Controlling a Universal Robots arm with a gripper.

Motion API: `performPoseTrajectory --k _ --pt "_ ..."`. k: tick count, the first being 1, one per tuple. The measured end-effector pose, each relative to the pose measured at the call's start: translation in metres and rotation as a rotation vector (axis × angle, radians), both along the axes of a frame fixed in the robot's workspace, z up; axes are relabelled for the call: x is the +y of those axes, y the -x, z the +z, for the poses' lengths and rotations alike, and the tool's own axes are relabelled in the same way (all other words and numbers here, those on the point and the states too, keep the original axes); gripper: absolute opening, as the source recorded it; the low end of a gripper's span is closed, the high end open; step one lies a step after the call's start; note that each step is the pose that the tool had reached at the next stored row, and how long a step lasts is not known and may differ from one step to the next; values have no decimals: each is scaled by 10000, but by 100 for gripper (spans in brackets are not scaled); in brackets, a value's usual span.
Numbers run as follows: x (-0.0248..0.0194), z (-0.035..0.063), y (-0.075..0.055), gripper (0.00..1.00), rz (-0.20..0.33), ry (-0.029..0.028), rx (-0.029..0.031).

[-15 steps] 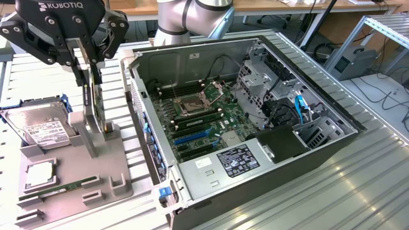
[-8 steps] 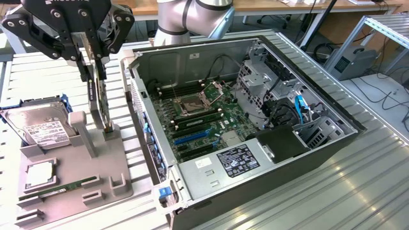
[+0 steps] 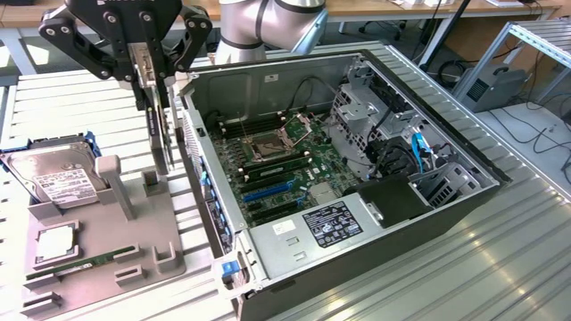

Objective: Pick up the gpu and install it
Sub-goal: 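Pick up the gpu and move the gpu toward the slot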

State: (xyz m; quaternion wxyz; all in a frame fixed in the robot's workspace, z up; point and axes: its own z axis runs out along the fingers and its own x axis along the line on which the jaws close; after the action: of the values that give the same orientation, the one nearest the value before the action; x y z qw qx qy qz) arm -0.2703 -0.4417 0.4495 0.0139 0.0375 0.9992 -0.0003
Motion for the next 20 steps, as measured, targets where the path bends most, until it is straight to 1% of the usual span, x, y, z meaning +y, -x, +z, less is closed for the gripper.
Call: performPoseTrajectory --k 20 --pt "0 0 -218 27 -1 -1 -1"
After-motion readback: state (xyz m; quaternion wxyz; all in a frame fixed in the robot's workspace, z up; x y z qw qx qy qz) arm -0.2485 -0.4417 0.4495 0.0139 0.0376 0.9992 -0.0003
